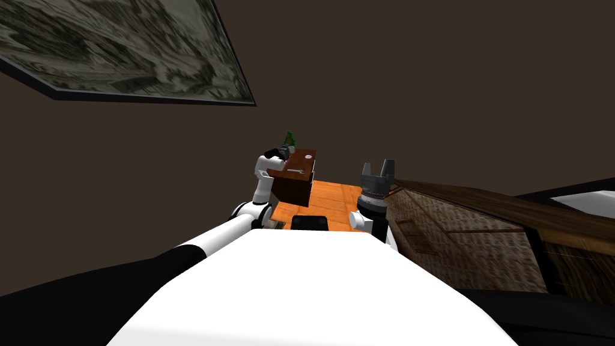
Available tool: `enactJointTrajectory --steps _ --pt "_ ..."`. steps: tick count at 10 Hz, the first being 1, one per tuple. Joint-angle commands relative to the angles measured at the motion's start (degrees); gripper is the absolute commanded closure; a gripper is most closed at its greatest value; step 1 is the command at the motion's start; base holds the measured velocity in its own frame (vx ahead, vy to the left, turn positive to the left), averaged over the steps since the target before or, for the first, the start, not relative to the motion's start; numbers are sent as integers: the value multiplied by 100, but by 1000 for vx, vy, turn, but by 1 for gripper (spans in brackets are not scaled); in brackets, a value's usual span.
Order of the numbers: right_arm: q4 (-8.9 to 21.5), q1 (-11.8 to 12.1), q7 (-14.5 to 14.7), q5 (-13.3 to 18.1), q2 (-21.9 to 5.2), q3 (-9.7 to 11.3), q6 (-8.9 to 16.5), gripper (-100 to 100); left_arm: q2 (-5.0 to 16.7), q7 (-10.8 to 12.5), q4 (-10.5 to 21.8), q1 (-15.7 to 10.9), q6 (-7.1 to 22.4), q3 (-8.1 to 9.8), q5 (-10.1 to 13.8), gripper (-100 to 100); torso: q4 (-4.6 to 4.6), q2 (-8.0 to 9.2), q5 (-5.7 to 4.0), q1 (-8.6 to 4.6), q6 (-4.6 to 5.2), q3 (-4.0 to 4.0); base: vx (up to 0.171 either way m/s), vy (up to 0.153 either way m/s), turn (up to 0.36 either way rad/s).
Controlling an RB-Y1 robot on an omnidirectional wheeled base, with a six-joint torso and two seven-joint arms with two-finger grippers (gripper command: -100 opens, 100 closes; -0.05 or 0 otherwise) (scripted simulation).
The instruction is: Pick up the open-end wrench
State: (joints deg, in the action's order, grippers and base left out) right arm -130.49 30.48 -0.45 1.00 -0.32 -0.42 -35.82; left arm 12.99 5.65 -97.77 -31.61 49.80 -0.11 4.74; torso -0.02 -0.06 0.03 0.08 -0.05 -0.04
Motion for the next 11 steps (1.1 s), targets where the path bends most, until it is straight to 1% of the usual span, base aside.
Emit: enactJointTrajectory --steps 1,2,3,4,5,7,8,9,10,11 --pt "0 0 0 0 0 0 0 0 -7 7 28 -17 222 -6 5 -100 0 0 0 0 0 0 3 16 2" --pt "0 0 0 0 0 0 0 0 -14 43 317 -277 418 -20 86 -100 0 2 0 -3 0 1 5 23 -32" --pt "0 0 0 0 0 0 0 0 -14 43 325 -277 574 -20 86 -100 1 1 -1 -2 2 1 9 30 -40" --pt "0 0 0 0 0 0 0 0 -14 43 325 -277 661 -20 86 -100 0 1 0 0 0 0 6 16 1" --pt "0 0 0 0 0 0 0 0 -23 78 569 -524 887 -34 170 -100 0 2 0 -2 -1 1 10 26 -37" --pt "0 0 0 0 0 0 0 0 -23 78 628 -524 1087 -34 170 -100 0 -1 0 0 0 0 10 21 -12" --pt "0 0 0 0 0 0 0 0 -33 111 898 -758 1295 -49 255 -100 0 1 0 -3 -1 0 16 25 -29" --pt "0 0 0 0 0 0 0 0 -33 111 934 -758 1439 -49 255 -100 0 -2 -1 -2 1 -1 19 27 -31" --pt "0 0 0 0 0 0 0 0 -33 111 934 -758 1499 -49 255 -100 -1 -3 0 -1 0 -2 11 13 -3" --pt "0 0 0 0 0 0 0 0 -45 141 1243 -976 1695 -64 342 -100 0 -1 -1 -4 -1 -1 14 22 -32"
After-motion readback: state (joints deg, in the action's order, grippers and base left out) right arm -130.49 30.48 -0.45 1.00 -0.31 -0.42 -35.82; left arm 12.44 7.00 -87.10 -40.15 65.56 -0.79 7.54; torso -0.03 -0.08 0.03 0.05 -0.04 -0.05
